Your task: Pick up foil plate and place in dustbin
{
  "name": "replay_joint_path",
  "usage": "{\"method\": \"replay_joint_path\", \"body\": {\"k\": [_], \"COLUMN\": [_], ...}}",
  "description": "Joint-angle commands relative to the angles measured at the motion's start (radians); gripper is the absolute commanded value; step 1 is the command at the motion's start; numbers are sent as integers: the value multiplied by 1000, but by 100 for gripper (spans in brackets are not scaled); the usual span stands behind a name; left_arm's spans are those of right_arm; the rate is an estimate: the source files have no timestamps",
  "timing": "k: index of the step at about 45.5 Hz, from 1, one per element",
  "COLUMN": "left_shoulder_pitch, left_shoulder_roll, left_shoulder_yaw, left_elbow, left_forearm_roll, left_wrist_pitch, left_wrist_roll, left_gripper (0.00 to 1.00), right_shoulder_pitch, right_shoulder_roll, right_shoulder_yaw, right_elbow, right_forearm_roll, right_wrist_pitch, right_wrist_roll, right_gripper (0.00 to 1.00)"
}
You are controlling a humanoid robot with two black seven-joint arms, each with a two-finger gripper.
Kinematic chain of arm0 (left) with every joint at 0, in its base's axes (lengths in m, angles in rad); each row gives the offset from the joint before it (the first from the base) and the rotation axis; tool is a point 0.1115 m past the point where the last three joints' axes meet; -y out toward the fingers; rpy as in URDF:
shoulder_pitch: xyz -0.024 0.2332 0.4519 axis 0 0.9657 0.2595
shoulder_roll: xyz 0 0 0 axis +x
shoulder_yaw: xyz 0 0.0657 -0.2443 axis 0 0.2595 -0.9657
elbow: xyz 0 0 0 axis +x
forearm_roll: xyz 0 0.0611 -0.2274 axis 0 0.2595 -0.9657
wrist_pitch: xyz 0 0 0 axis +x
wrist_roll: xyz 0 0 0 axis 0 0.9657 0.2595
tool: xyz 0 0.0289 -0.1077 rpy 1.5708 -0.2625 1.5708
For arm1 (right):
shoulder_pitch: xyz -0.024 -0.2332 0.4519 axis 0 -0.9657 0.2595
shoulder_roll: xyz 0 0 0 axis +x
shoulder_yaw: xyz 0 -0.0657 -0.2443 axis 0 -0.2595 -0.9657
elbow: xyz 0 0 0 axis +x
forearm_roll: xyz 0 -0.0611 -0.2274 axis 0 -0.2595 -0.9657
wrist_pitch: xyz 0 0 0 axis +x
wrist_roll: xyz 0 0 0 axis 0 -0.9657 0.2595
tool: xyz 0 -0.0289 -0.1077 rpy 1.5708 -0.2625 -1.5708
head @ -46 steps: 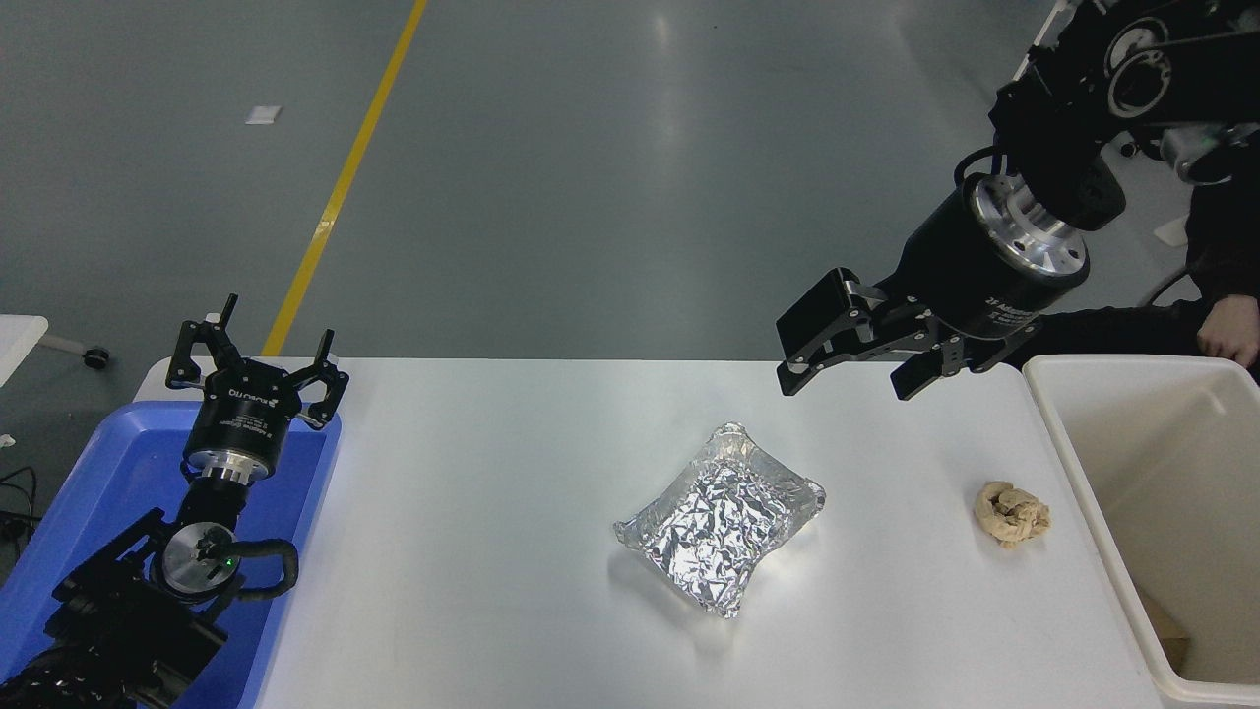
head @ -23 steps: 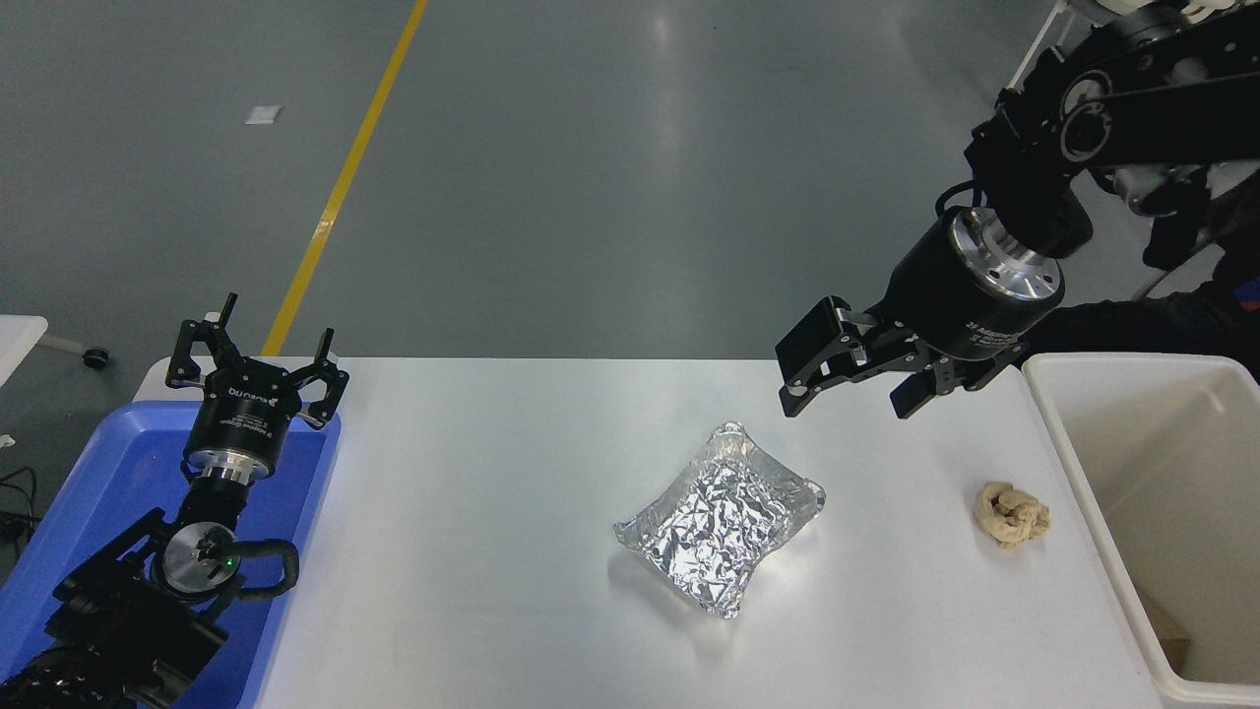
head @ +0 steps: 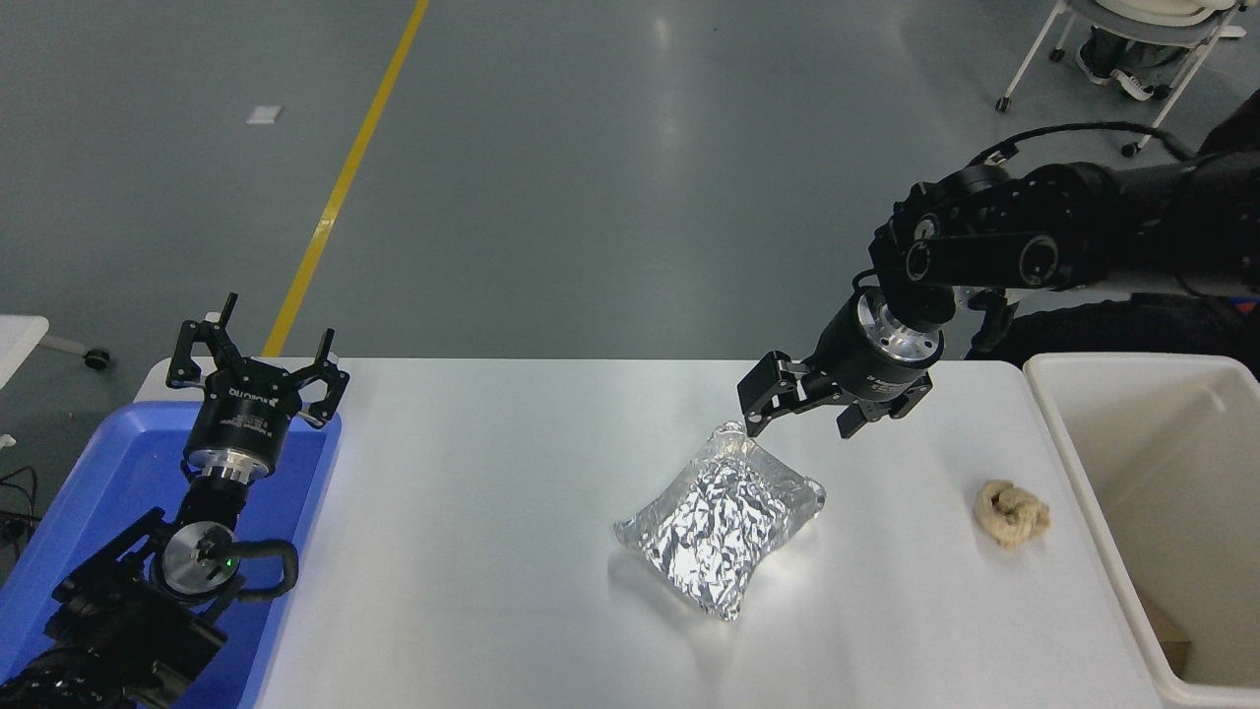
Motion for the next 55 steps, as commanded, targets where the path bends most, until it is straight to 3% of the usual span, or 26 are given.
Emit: {"method": "replay_joint_path", "body": {"k": [1, 21, 37, 41, 44, 46, 52, 55], "left_shoulder_pitch": [0, 1, 1, 1, 1, 1, 0, 1], "left_shoulder_roll": [0, 0, 0, 0, 0, 0, 0, 0], "left_shoulder_yaw": [0, 0, 0, 0, 0, 0, 0, 0], "left_elbow": [0, 0, 0, 0, 0, -1, 0, 0], "left_forearm_roll": [0, 0, 0, 0, 0, 0, 0, 0], "left_wrist_pitch": [-1, -1, -1, -1, -1, -1, -1, -1], "left_wrist_roll": [0, 0, 0, 0, 0, 0, 0, 0], "left_gripper": [100, 100, 100, 100, 100, 100, 100, 100], "right_shoulder_pitch": [-234, -386, -487, -512, -521, -524, -542, -545], "right_shoulder_roll": [65, 81, 81, 81, 81, 81, 81, 81], "right_shoulder_yaw": [6, 21, 24, 38, 52, 59, 73, 73], "right_elbow": [-196, -354, -452, -480, -489, -498, -509, -513], "right_forearm_roll": [35, 109, 109, 112, 109, 112, 109, 109], "right_wrist_pitch": [-6, -5, -11, -32, -40, -41, -44, -44], "right_wrist_roll": [-15, -90, -93, -93, -93, -93, -93, -93], "right_gripper": [100, 100, 100, 96, 87, 76, 24, 9]}}
